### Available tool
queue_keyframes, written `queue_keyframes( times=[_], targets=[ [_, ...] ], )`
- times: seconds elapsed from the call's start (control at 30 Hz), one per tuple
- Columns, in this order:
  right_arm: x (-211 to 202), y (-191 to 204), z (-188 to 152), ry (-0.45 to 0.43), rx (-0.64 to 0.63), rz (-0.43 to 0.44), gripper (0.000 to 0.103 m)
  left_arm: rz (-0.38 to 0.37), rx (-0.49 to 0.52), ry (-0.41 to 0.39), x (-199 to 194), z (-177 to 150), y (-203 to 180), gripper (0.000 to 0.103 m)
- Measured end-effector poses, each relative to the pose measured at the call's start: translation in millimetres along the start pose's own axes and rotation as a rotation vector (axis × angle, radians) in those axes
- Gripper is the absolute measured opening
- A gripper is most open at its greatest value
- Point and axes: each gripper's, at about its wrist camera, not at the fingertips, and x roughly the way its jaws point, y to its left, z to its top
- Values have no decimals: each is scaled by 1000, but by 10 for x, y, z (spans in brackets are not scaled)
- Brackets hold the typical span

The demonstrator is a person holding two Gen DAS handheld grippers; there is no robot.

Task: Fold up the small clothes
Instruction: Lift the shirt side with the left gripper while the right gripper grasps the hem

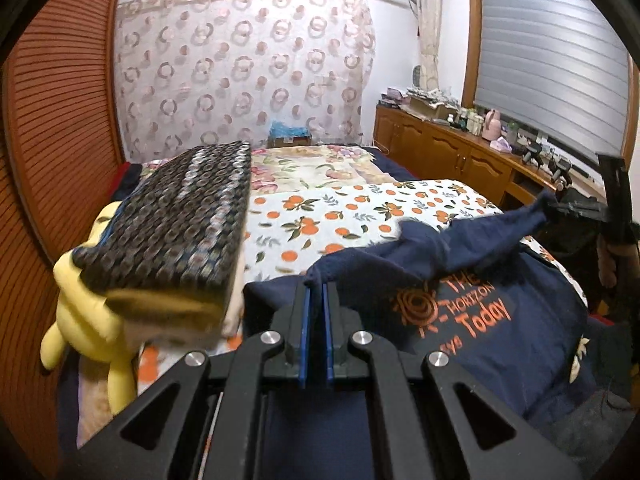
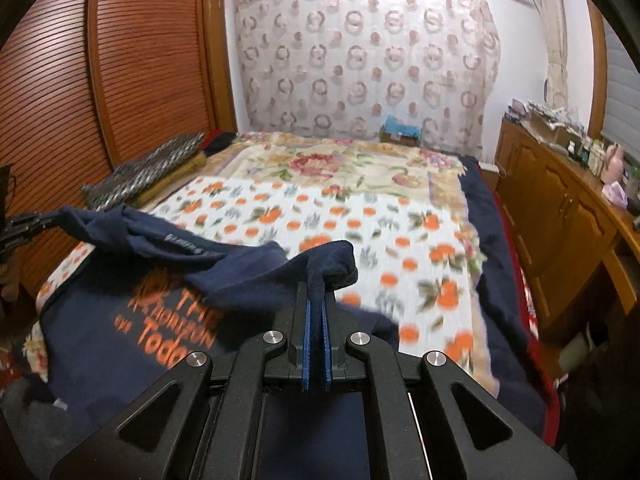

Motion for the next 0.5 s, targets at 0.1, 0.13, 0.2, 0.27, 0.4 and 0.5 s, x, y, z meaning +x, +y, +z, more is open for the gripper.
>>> queue_keyframes(
  times=[0.1, 0.13, 0.2, 0.27, 0.4, 0.5],
  targets=[
    [-171, 70, -123, 28, -36, -18, 2, 9, -4, -12, -206, -146, 27, 3],
    [-229, 81, -145, 32, -39, -22, 2, 15, -7, -13, -251, -186, 23, 3],
    [-369, 94, -185, 39, -41, -24, 2, 17, -22, -17, -385, -276, 52, 3],
    [-514, 123, -217, 45, -50, -24, 2, 27, -26, -18, -491, -332, 66, 3],
    [-746, 172, -288, 51, -65, -22, 2, 51, -32, -19, -620, -373, 80, 3],
    [-804, 189, -406, 60, -42, -20, 2, 49, -36, -6, -640, -429, 81, 3]
  ],
)
